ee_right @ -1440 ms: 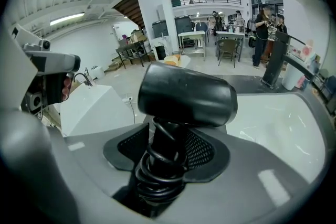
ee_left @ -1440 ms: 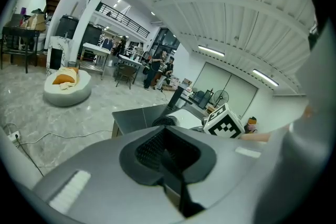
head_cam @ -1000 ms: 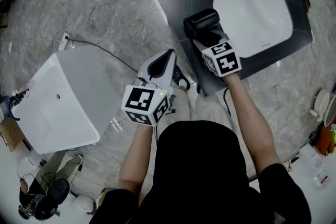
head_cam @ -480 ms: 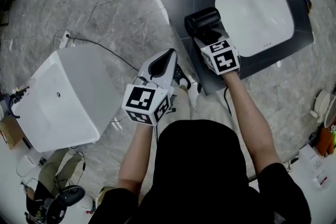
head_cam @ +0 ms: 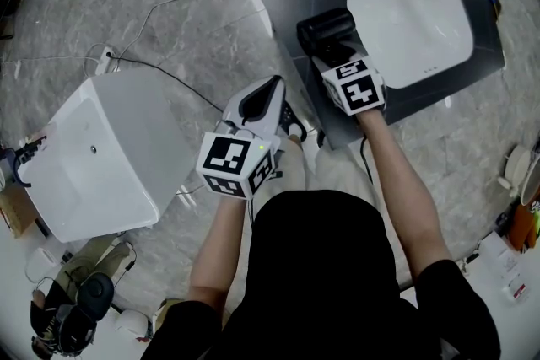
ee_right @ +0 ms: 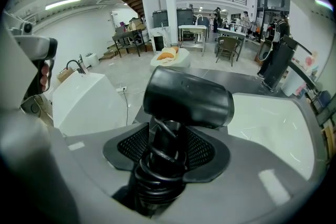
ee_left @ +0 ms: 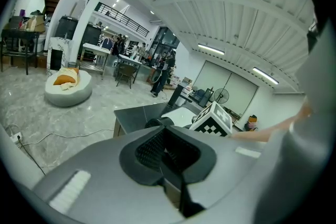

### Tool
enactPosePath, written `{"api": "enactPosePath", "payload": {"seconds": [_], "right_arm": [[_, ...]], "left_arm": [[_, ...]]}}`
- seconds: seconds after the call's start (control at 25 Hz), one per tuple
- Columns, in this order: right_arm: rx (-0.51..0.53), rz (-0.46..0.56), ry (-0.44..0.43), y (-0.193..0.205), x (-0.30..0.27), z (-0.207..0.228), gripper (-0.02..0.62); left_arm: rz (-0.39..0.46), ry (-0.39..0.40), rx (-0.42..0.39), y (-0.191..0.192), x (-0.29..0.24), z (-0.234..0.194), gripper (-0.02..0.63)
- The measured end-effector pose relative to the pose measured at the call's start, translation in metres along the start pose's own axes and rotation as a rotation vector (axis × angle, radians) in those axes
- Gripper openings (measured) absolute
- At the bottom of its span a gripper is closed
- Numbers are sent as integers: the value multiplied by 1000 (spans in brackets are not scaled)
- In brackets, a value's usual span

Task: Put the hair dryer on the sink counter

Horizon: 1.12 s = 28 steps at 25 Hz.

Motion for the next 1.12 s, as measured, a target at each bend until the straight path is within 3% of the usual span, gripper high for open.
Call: {"api": "enactPosePath", "payload": {"seconds": [1.12], "right_arm": [[62,-30,15,-1,-8,-7,227]], "left_arm": [[17,-27,-4,8,18,-2,-2]]}}
Point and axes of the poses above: the fingertips, and each gripper's own axes: x backward along the fingers, z to its right, y out of its underside, the point moved 4 cm from there along x, backward along the fingers, and after that the axes turned 14 degrees about x, right-handed, at the moved point
